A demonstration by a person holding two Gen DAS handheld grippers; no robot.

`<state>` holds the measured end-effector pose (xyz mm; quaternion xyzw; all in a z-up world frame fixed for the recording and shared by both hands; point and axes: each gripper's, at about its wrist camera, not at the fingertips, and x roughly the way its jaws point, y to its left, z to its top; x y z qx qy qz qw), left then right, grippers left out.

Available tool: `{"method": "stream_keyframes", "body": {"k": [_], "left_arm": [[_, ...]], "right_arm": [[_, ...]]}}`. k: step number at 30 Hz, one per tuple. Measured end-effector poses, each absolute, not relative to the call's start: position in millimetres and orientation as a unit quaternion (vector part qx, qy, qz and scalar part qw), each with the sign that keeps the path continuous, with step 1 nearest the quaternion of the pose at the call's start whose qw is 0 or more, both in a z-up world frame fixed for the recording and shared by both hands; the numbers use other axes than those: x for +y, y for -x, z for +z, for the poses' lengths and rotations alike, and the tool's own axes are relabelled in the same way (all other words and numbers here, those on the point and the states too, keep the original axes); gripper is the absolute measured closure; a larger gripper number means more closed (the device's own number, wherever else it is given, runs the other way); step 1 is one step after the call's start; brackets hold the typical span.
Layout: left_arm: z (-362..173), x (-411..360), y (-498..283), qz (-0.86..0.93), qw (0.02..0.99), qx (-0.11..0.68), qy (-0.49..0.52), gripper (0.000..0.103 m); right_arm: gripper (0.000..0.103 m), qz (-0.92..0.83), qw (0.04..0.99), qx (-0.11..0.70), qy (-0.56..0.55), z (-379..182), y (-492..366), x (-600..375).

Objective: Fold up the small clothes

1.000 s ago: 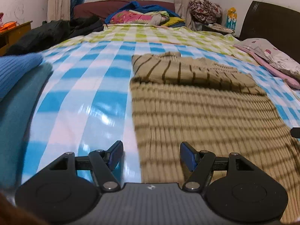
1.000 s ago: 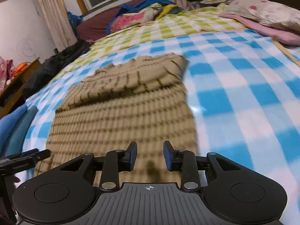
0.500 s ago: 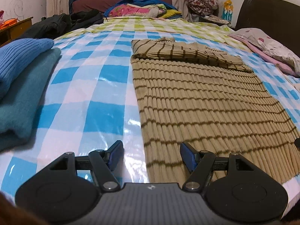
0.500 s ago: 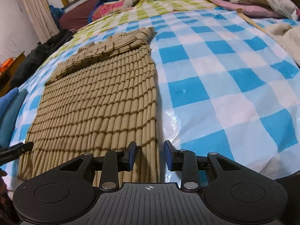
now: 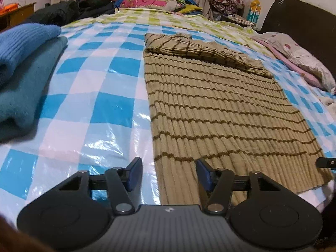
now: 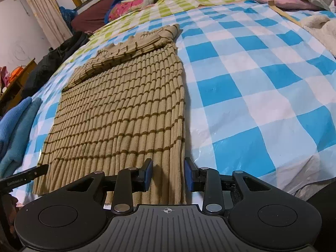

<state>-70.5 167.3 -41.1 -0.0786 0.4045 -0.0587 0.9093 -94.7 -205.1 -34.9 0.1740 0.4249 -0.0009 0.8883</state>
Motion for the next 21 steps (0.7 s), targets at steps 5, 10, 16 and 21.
{"method": "stream_keyframes", "body": {"k": [5,10,16,21], "left_arm": [[-40.3,172.0,71.6,-0.071,0.903,0.408,0.111,0.055],[-41.2,174.0,69.8,-0.086,0.898,0.412,0.132,0.064],[-40.9,171.2,69.1,-0.103,0.895,0.41,0.142,0.077],[-42.3,171.5,66.3,-0.102,0.894,0.41,0.146,0.078]], "right_arm": [[0.07,0.004,0.884,0.428,-0.189,-36.6,93.0,-207.4],[0.07,0.009,0.883,0.43,-0.19,-38.2,92.1,-205.2],[0.078,0.015,0.879,0.429,-0.207,-41.5,91.9,-208.8],[0.088,0.027,0.873,0.428,-0.232,-43.9,93.1,-212.8]]}}
